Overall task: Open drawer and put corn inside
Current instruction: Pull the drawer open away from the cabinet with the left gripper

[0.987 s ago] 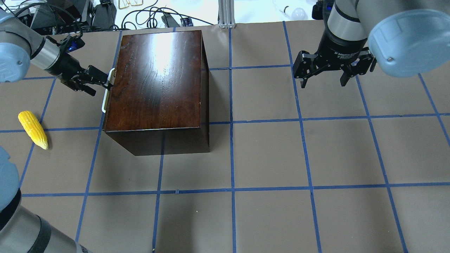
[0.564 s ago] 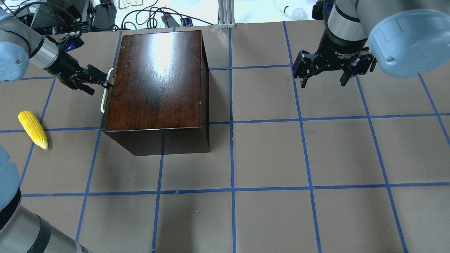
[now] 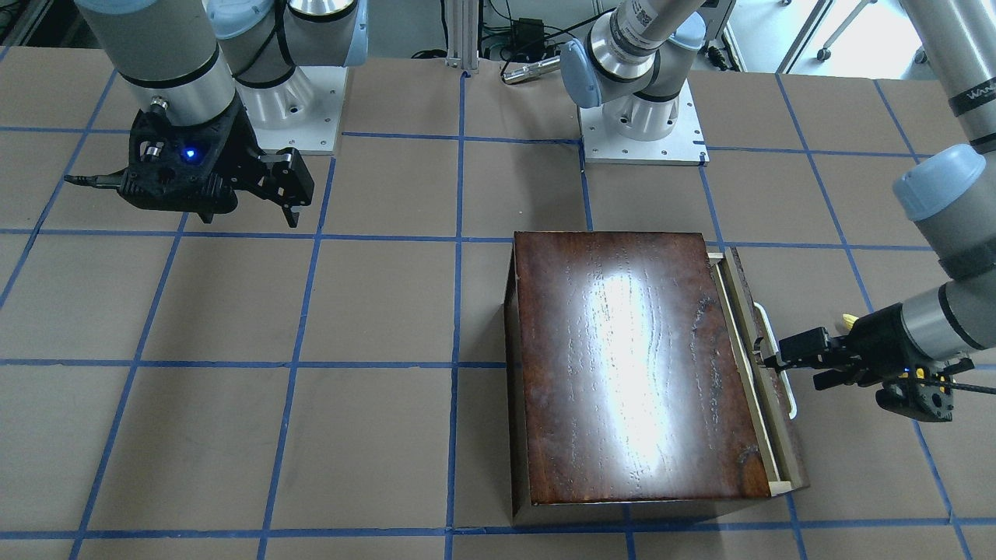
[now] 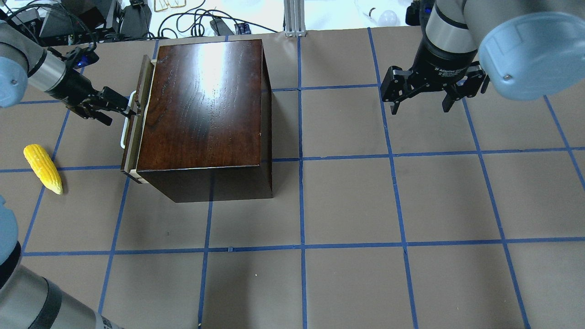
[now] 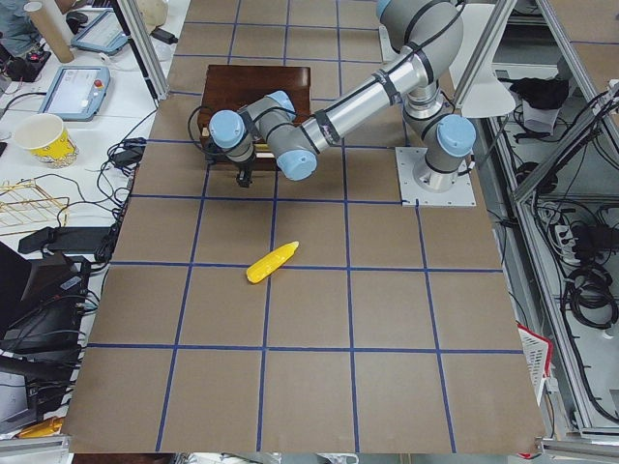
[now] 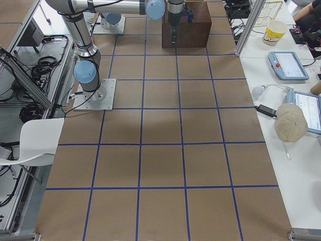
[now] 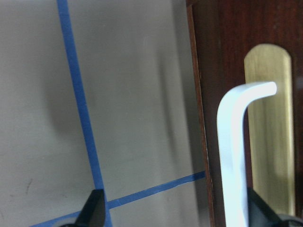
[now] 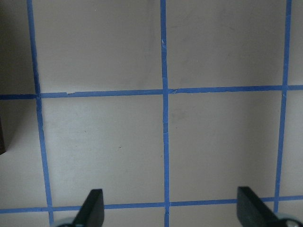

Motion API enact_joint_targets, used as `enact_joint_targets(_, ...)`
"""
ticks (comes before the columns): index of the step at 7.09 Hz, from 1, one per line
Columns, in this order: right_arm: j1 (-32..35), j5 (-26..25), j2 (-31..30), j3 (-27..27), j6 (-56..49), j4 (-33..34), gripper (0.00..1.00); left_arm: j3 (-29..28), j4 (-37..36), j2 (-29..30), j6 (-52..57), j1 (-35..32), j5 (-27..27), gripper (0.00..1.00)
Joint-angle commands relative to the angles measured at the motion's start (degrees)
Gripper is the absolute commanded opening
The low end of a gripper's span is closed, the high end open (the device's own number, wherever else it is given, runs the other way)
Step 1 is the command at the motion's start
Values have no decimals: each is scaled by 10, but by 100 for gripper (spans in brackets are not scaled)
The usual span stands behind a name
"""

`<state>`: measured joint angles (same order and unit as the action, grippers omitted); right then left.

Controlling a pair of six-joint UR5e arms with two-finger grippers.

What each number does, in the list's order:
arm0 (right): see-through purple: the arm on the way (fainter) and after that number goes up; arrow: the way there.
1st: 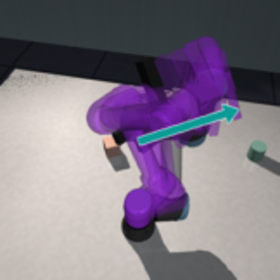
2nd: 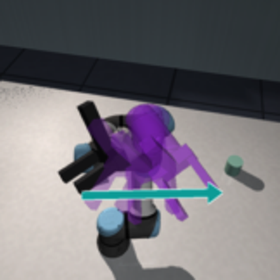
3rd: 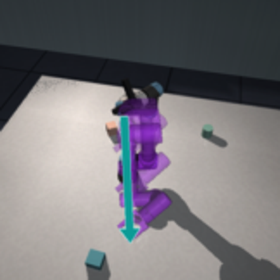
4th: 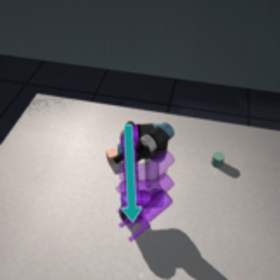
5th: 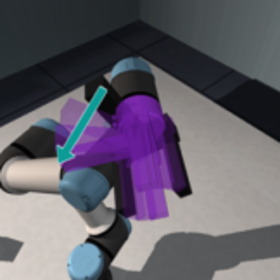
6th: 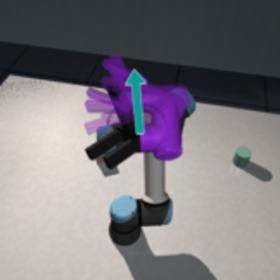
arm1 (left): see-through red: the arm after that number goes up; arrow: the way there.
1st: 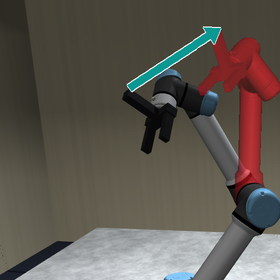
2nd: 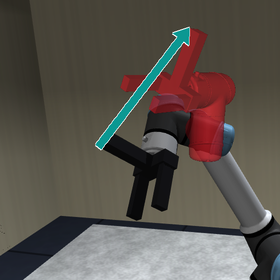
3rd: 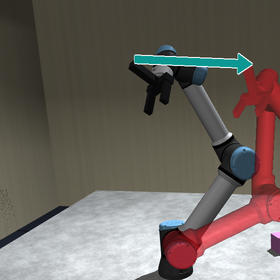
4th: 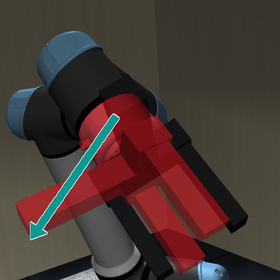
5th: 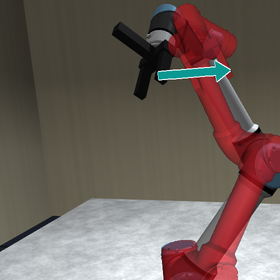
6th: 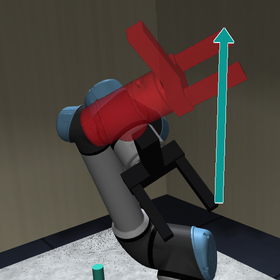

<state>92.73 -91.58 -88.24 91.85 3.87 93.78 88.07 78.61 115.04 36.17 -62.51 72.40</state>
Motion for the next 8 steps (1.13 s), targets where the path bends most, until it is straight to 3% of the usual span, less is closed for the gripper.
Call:
enact_joint_targets(1, 0, 0, 0, 0, 0, 0, 100, -1, 0, 1, 7, 4, 0, 100)
enact_joint_targets(4, 0, 0, 0, 0, 0, 0, 100, -2, -16, 4, 57, 10, 34, 100)
enact_joint_targets(8, 0, 0, 1, 0, 0, 1, 100, -33, -7, 15, 61, 17, 36, 100)
